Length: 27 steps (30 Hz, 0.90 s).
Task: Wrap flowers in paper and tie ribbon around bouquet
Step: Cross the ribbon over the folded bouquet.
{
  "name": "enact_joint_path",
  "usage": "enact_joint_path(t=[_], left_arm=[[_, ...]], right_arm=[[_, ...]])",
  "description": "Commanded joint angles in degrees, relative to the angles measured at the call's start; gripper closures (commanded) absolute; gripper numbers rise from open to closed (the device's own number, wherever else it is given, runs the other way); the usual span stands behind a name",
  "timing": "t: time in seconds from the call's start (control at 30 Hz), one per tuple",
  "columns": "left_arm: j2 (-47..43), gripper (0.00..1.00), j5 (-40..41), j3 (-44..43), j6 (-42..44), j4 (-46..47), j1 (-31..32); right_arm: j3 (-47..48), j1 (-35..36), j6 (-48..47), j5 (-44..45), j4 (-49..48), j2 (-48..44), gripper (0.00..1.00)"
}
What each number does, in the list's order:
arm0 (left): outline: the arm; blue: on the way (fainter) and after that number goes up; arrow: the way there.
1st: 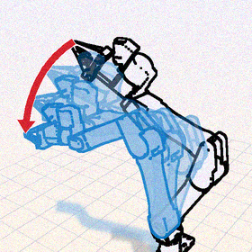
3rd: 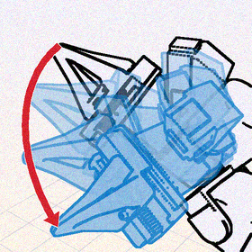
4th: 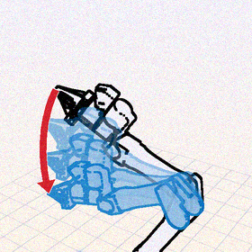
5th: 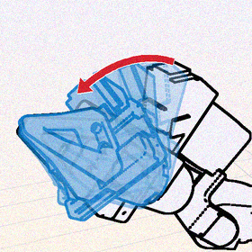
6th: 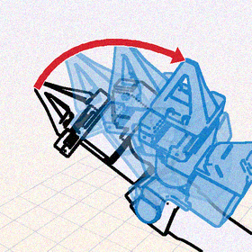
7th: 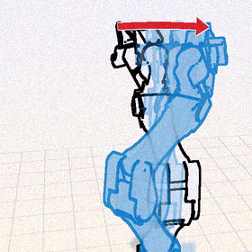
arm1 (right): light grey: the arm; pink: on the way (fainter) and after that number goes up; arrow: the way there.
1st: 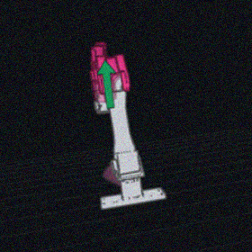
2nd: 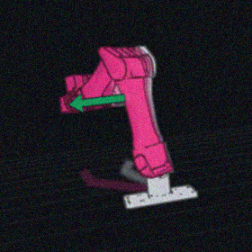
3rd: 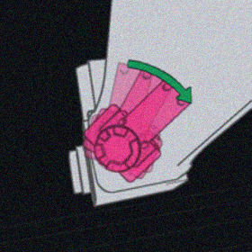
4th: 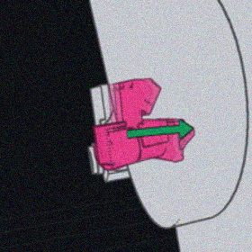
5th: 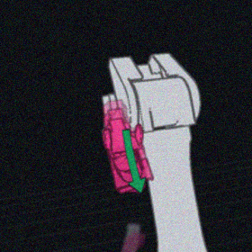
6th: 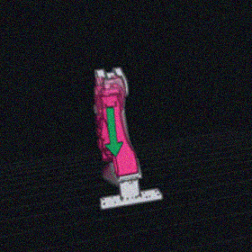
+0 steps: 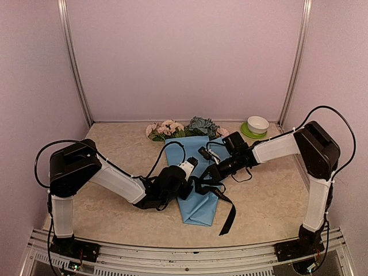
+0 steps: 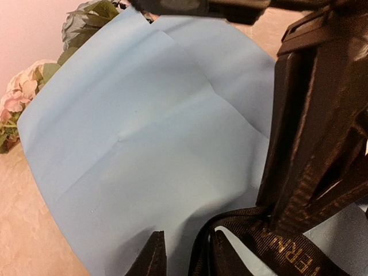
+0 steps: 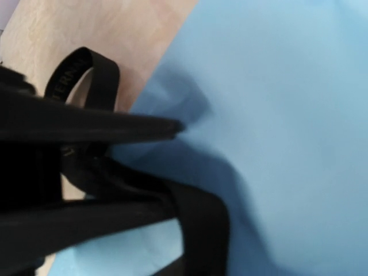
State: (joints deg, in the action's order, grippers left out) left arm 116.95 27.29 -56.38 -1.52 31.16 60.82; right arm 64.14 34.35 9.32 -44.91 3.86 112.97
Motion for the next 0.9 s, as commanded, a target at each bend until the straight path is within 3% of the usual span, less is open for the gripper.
enact_joint_path(t=[0.0,0.2,0.33,0.4,0.6,0.87], left_arm=[[-0.06,0.66,-0.78,-0.88,-0.94,-0.65,-0.26],[-5.83,0.37,-2.25,-2.51,0.34,-2.41,-0.34],[-8.34,0.32,-3.47,-3.55,0.74,-6.28,-0.44],[-9.91,0.35,-5.61,-2.94,0.10,-8.07,-0.29],[-11.21,0.57,-21.22,1.16,-1.25,-9.96,0.67],[-5.99,0.63,-20.30,0.77,-3.74,-7.76,0.77]], right_arm=[[-1.67,-0.22,-2.23,3.11,2.19,-3.98,0.82],[-2.02,-0.25,-2.01,2.81,2.19,-1.86,0.99],[-2.16,-0.41,-1.60,3.19,1.55,-1.77,1.00],[-2.13,-0.42,-1.42,3.16,1.20,-2.15,1.00],[-1.33,-0.51,-1.42,3.35,1.90,-2.54,1.00],[-1.38,-0.51,-0.25,3.57,2.06,-5.17,1.00]])
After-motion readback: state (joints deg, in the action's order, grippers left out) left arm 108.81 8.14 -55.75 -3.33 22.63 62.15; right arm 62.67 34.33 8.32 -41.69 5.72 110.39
